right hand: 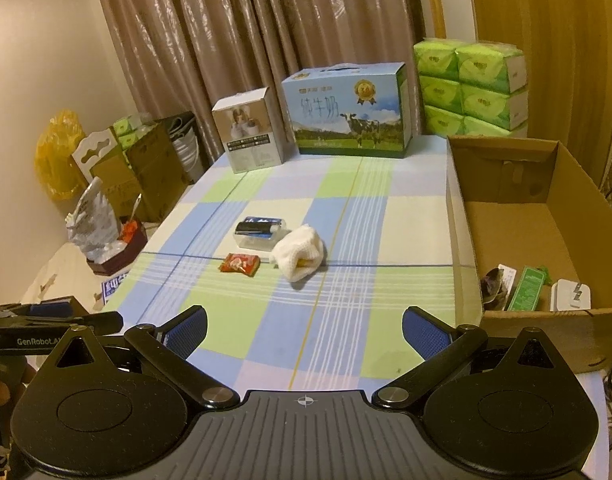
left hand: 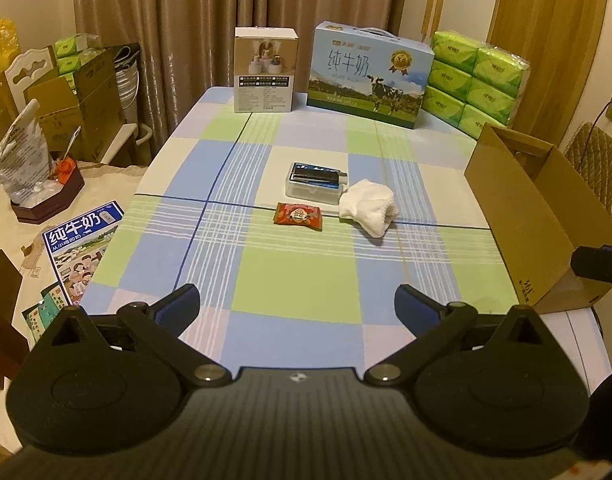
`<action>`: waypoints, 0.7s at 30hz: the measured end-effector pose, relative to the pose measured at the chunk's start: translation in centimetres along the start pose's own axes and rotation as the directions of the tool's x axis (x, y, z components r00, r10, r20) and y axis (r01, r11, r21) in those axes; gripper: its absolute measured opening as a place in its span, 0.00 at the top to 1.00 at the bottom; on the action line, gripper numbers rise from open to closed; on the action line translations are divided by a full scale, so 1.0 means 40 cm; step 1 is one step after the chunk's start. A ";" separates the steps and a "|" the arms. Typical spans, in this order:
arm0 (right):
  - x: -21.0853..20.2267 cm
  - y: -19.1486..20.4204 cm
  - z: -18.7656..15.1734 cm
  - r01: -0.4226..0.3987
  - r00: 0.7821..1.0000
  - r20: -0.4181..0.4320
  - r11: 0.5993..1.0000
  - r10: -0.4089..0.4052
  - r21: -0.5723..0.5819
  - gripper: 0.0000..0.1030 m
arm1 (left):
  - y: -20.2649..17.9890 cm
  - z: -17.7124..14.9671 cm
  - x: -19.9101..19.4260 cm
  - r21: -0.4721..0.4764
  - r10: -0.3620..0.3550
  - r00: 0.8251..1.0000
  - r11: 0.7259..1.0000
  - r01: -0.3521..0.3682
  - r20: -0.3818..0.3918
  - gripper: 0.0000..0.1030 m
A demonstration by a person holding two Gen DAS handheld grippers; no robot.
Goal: Organize objects
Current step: 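Move both open tools toward the red candy packet and white cloth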
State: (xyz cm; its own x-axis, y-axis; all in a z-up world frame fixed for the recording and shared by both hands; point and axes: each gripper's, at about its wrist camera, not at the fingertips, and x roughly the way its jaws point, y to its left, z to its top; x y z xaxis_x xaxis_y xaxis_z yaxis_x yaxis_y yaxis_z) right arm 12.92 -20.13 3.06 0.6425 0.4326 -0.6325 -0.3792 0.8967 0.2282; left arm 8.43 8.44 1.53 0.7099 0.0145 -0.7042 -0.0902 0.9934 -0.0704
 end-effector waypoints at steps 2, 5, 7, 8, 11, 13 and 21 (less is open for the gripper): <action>0.009 0.002 0.001 0.000 1.000 -0.003 1.000 0.000 -0.005 0.02 | 0.004 0.002 0.004 0.003 0.002 1.000 1.000 -0.002 0.007 0.01; 0.024 0.004 0.001 0.001 1.000 -0.006 1.000 -0.001 -0.010 0.02 | 0.015 0.008 0.015 0.009 0.007 1.000 1.000 -0.007 0.020 0.01; 0.038 0.004 0.002 0.003 1.000 -0.008 1.000 -0.003 -0.015 0.02 | 0.021 0.014 0.026 0.013 0.014 0.999 1.000 -0.014 0.029 0.01; 0.046 0.004 0.002 0.005 1.000 -0.010 1.000 -0.005 -0.017 0.02 | 0.022 0.018 0.033 0.014 0.018 0.999 1.000 -0.018 0.033 0.01; 0.072 0.003 0.003 0.005 1.000 -0.007 1.000 -0.005 -0.023 0.02 | 0.028 0.029 0.057 0.019 0.021 0.999 1.000 -0.022 0.037 0.01; 0.090 -0.002 0.005 0.012 1.000 0.004 1.000 -0.012 -0.022 0.02 | 0.032 0.038 0.076 0.022 0.025 0.999 0.999 -0.026 0.036 0.01; 0.189 -0.011 0.011 0.010 1.000 -0.009 0.998 -0.011 -0.059 0.02 | 0.045 0.058 0.165 0.035 0.030 0.998 0.999 -0.032 0.051 0.01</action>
State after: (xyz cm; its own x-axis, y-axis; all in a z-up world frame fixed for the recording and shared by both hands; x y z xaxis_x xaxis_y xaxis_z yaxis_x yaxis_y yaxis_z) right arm 18.25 -17.20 -1.50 0.6403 0.4221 -0.6418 -0.4115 0.8940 0.1773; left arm 14.58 10.61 -1.58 0.7414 0.0501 -0.6692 -0.0879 0.9959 -0.0229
